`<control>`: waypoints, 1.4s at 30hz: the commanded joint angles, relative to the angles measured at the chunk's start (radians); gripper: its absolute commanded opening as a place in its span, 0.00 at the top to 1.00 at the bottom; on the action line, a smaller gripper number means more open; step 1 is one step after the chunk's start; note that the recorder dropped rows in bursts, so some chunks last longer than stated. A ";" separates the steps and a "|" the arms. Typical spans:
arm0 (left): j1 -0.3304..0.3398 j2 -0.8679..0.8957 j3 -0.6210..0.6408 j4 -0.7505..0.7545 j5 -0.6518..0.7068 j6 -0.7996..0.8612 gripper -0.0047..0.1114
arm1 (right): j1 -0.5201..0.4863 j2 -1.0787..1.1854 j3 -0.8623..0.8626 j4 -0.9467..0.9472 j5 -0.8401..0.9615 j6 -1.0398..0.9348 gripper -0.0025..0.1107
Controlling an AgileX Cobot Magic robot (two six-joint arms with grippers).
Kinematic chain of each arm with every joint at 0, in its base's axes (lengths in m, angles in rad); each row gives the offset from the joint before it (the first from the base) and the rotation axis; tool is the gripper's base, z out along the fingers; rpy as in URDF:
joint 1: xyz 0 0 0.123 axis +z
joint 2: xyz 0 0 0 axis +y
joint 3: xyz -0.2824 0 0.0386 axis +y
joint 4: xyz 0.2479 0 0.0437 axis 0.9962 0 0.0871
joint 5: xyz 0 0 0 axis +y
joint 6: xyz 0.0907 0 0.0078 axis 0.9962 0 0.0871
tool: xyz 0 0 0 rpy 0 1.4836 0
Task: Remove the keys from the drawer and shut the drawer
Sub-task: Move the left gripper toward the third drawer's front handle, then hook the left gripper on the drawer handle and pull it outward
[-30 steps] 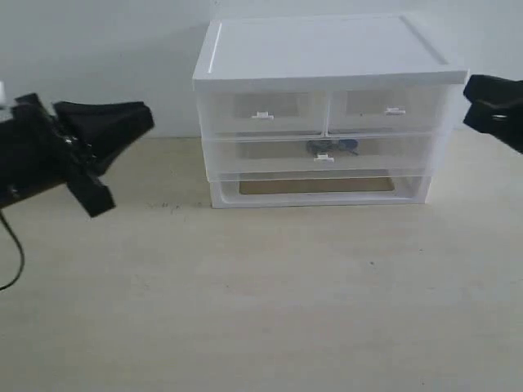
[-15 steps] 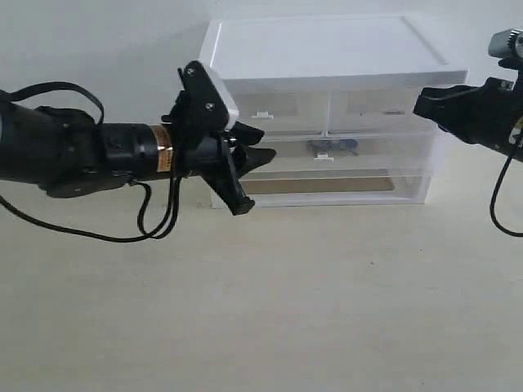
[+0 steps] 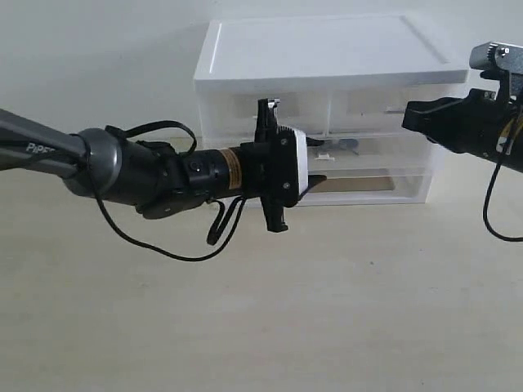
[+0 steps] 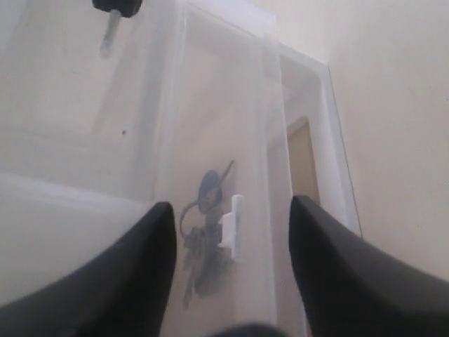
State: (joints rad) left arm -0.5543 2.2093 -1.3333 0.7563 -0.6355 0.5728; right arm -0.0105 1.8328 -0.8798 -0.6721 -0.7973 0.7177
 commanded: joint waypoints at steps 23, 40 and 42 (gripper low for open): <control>-0.015 0.186 -0.127 -0.278 -0.188 0.557 0.64 | -0.004 0.007 -0.027 0.059 0.001 0.002 0.98; -0.035 0.187 -0.111 -0.461 -0.148 0.686 0.92 | -0.004 0.007 -0.027 0.059 0.012 0.002 0.98; -0.050 0.182 -0.099 -0.490 -0.145 0.708 0.92 | -0.004 0.007 -0.027 0.059 0.017 0.002 0.98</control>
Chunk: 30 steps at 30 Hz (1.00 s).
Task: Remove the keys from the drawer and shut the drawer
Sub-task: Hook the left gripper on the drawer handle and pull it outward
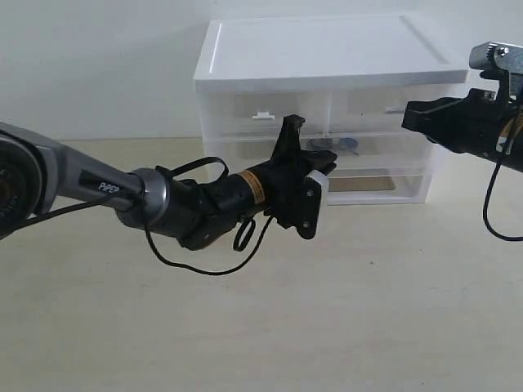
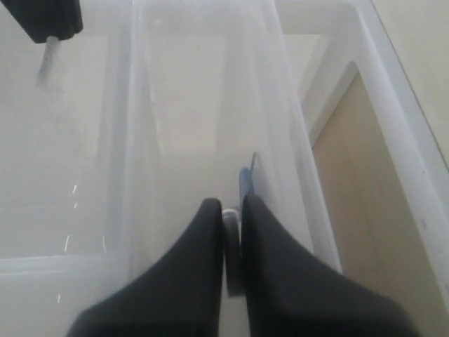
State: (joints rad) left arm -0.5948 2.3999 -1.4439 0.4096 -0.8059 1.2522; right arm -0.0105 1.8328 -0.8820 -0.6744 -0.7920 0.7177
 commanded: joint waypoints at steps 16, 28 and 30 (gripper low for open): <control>-0.108 -0.112 0.161 -0.243 0.022 0.154 0.92 | -0.004 0.007 -0.025 0.061 0.016 -0.002 0.98; -0.193 -0.171 0.300 -0.301 -0.060 0.207 0.92 | -0.004 0.007 -0.025 0.061 0.016 -0.002 0.98; -0.201 -0.171 0.307 -0.317 -0.060 0.230 0.92 | -0.004 0.007 -0.025 0.061 0.016 -0.002 0.98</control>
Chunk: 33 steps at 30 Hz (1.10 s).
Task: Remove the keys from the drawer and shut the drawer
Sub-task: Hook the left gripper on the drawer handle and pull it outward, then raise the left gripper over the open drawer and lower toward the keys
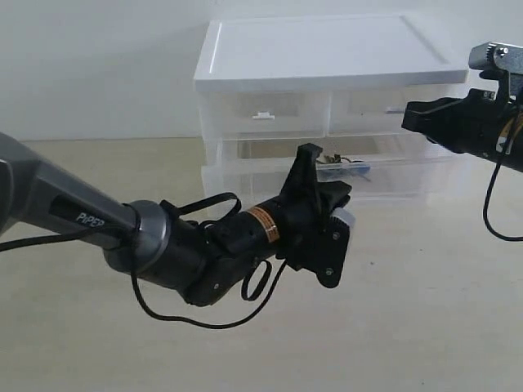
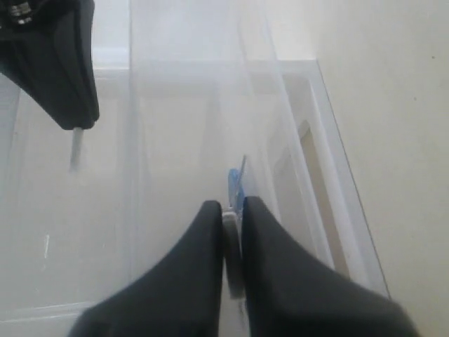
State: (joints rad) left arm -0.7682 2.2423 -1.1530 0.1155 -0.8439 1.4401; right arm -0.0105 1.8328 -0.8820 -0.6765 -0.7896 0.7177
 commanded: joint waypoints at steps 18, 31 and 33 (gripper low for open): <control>-0.043 -0.014 0.105 -0.045 -0.191 0.044 0.92 | -0.004 0.007 -0.025 0.063 0.014 -0.002 0.98; -0.050 -0.034 0.187 0.028 -0.377 -0.124 0.45 | -0.004 0.007 -0.025 0.062 0.018 -0.006 0.98; -0.078 -0.079 0.233 0.021 -0.377 -0.181 0.47 | -0.004 0.007 -0.025 0.062 0.018 -0.006 0.98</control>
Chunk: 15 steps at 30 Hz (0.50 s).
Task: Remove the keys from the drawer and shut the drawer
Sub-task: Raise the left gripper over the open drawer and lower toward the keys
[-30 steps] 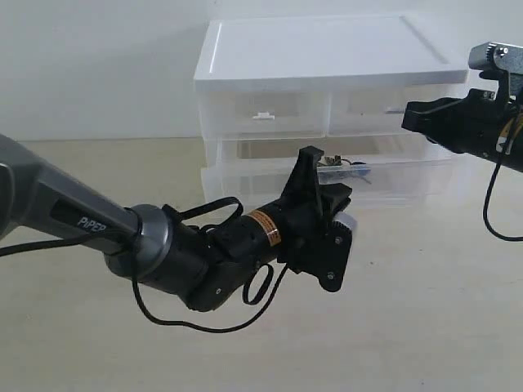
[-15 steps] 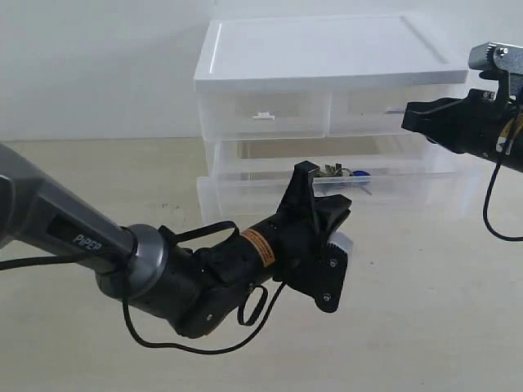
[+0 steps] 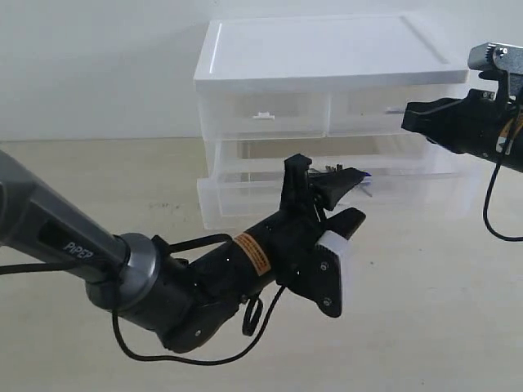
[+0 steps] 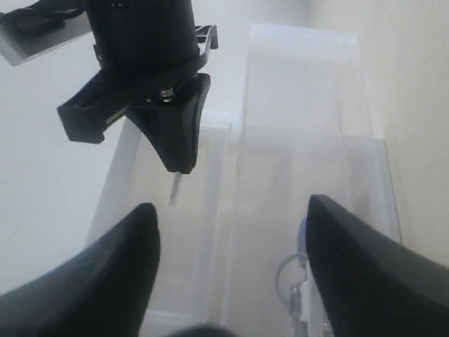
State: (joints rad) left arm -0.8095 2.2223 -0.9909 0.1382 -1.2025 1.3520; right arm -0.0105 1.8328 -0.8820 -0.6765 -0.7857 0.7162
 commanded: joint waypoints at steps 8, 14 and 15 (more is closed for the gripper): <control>-0.183 -0.411 0.011 -0.301 0.465 -0.654 0.49 | -0.004 0.007 -0.025 0.062 0.026 -0.004 0.98; -0.089 -0.488 -0.422 -0.346 1.532 -0.936 0.50 | -0.004 0.007 -0.025 0.062 0.026 -0.004 0.98; -0.073 -0.479 -0.462 -0.346 1.598 -0.958 0.50 | -0.004 0.007 -0.025 0.062 0.026 -0.004 0.98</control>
State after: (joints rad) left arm -0.9206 1.7304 -1.3499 -0.1925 0.1278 0.4706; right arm -0.0105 1.8328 -0.8836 -0.6765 -0.7800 0.7162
